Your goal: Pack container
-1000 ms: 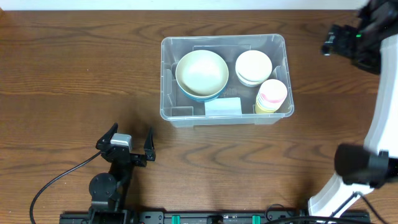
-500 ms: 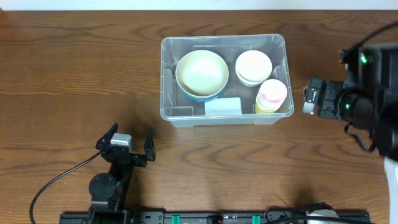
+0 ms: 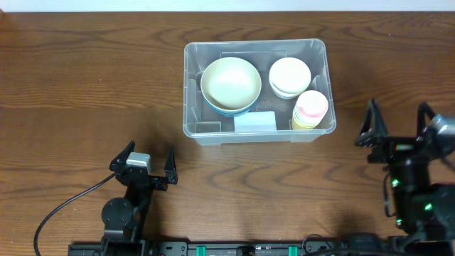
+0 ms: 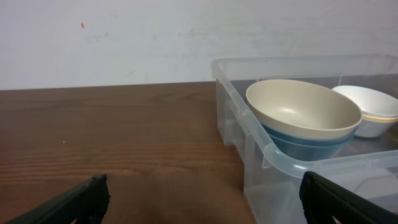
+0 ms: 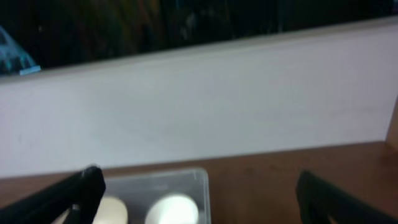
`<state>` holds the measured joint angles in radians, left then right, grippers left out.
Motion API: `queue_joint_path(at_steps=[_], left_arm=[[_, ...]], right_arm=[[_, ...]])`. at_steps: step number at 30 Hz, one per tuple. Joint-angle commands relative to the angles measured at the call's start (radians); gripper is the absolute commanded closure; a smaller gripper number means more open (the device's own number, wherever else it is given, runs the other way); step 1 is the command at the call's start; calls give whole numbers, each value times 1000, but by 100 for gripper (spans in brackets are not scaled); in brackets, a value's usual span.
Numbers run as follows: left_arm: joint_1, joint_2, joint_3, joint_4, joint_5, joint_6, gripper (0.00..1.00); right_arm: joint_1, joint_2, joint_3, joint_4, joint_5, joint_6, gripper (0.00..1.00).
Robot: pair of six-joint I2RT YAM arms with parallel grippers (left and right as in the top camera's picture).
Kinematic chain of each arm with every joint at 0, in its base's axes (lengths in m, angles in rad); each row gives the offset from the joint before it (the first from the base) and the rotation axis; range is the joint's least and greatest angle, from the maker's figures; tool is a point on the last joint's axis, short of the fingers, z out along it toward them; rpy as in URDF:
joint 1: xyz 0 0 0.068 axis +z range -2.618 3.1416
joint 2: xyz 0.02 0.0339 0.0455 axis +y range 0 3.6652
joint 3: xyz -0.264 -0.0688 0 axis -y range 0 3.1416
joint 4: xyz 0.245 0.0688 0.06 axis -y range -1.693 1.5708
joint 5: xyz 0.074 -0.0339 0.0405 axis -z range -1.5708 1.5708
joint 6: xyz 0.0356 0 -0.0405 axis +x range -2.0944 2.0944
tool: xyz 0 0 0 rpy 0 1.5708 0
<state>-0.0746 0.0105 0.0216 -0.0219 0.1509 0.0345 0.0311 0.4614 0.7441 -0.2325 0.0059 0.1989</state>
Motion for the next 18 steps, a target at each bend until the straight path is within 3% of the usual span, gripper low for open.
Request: queue_joint_path(at_steps=[1,8,18], left_arm=[[4,-6,-18,-34,14,17,2],[4,-6,-18,-34,14,17,2],[4,-6,-18,-34,14,17,2]], right_arm=[[-20,-103,-165,83,-25,-36,1],[-47,-310,-433,192,-26,-66,1],[-51,-390,-665,312,-56,-66,1]])
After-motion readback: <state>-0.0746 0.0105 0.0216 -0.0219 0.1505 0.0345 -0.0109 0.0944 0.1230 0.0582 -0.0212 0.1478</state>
